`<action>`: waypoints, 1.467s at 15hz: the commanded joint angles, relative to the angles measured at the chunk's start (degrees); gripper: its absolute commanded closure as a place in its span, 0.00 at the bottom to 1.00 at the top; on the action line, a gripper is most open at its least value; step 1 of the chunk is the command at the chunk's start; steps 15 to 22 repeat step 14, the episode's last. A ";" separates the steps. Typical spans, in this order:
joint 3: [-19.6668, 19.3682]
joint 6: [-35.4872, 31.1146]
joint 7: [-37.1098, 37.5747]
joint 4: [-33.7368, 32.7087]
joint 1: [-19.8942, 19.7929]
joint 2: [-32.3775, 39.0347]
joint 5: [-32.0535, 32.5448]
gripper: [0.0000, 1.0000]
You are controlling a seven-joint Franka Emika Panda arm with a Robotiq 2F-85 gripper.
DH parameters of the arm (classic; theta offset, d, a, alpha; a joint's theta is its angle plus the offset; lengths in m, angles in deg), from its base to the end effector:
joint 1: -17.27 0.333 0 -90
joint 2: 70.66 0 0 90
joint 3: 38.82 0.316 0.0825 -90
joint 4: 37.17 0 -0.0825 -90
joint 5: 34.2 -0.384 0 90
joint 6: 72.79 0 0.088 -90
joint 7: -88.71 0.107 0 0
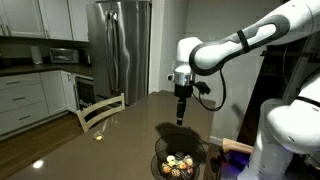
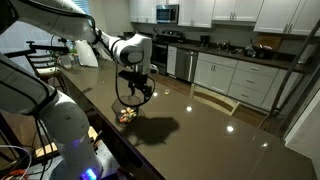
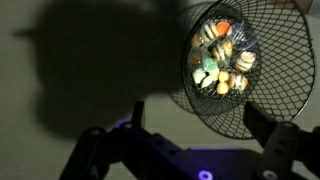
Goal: Move the basket forward
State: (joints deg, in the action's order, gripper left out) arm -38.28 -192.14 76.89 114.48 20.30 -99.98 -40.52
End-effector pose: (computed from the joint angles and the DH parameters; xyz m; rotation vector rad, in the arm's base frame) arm 0.3672 0.0283 0.4021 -3.0303 -0.3204 0.0689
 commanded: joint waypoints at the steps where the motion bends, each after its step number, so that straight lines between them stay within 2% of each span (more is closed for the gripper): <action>1: 1.32 0.09 5.26 -5.66 -1.38 3.40 5.29 0.00; 4: 0.10 0.40 6.53 -11.88 -2.37 8.92 7.65 0.00; 10: -1.31 1.39 7.74 -20.87 -3.70 19.71 8.04 0.00; 11: -1.71 0.15 5.66 -17.28 -3.29 15.81 6.90 0.00; 14: -1.66 0.20 6.08 -19.67 -3.40 19.37 6.88 0.00; 22: -1.66 0.20 6.08 -19.67 -3.40 19.37 6.88 0.00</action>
